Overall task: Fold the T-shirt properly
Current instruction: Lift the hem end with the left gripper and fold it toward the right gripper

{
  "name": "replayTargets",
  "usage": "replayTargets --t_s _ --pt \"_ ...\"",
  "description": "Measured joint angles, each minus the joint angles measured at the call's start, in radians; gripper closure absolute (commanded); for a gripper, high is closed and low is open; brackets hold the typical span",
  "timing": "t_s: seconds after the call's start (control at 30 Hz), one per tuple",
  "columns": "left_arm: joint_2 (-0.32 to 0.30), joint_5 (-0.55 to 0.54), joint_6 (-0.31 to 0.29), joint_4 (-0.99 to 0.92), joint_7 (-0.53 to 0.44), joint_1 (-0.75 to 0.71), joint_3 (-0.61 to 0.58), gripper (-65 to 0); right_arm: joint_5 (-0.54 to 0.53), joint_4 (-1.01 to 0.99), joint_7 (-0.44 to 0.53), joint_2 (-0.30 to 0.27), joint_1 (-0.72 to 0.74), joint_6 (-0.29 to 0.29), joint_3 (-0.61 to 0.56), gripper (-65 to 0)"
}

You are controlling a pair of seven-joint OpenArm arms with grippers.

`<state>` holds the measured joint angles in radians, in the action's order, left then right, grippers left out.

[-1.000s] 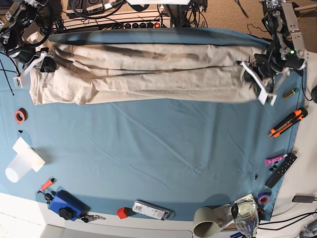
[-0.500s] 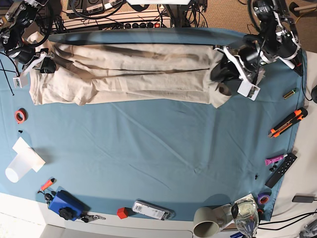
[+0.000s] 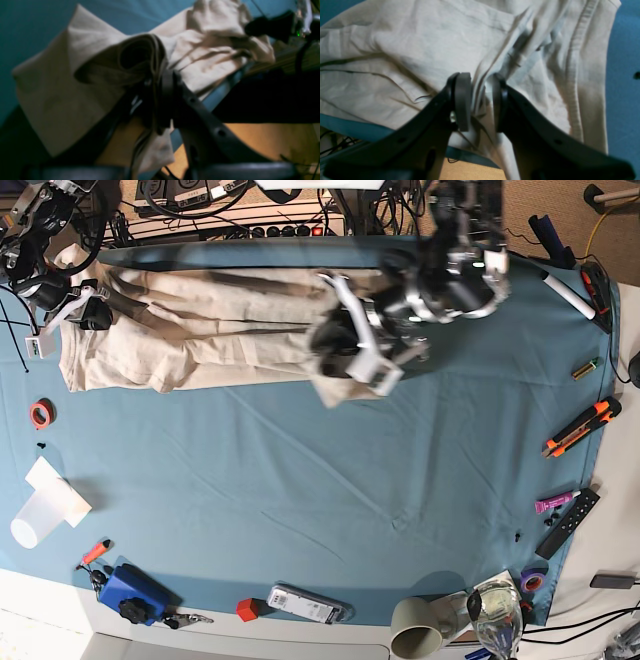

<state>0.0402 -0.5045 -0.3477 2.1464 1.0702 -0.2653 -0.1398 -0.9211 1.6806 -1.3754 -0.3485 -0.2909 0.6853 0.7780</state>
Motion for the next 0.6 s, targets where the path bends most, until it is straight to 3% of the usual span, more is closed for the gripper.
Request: replayTargets --t_s 0.27,0.6 --pt "0.033 0.231 0.075 -0.08 -0.084 0.034 -0.246 0.0 0.0 0.0 0.0 0.0 0.0 0.0 0.0 -15.7" --pt "0.082 0.242 0.086 -0.222 -0.101 0.116 -0.294 0.0 0.0 0.0 0.001 0.0 0.0 0.0 0.0 -15.7"
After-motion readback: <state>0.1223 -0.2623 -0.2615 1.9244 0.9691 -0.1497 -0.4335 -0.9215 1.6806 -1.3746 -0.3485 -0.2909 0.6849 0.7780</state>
